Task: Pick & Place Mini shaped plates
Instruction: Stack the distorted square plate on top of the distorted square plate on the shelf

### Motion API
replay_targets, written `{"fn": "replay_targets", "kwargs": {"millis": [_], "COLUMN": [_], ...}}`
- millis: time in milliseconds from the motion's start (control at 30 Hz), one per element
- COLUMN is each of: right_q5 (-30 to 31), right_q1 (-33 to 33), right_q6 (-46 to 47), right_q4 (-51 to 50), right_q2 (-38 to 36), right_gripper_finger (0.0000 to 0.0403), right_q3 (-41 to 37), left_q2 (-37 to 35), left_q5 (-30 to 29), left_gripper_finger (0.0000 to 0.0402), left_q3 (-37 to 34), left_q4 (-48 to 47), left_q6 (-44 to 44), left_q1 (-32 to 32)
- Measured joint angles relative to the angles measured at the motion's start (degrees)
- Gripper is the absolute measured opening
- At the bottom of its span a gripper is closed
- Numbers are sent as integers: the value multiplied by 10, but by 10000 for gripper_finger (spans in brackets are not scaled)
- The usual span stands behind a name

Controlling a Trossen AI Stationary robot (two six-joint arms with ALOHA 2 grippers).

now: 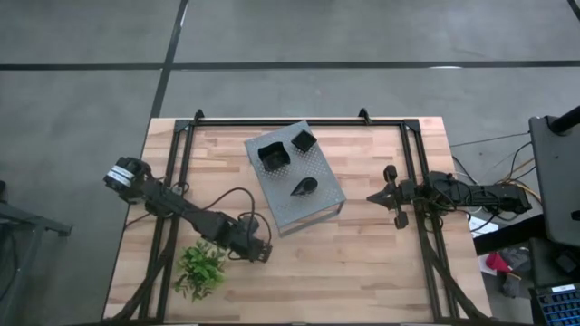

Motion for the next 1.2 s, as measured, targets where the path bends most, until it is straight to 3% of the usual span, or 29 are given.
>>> {"fn": "replay_targets", "kwargs": {"millis": [233,433,633,800,1200], "right_q5": [0,0,0,0,0], "right_q1": [0,0,0,0,0], "right_q6": [0,0,0,0,0], "right_q4": [0,0,0,0,0], "right_q2": [0,0,0,0,0], "right_gripper_finger": [9,9,9,9,9], "right_q3": [0,0,0,0,0], "left_q2": [0,0,0,0,0], "left_q5": [-33,-35,-32,15,13], "left_gripper_finger": [3,3,3,3,3], "left_q3": [0,0,0,12,66], "left_q4": [13,22,28,38,38], "left_q6": [-34,78,86,95,186], "left_q1": [1,1,1,1,2]}}
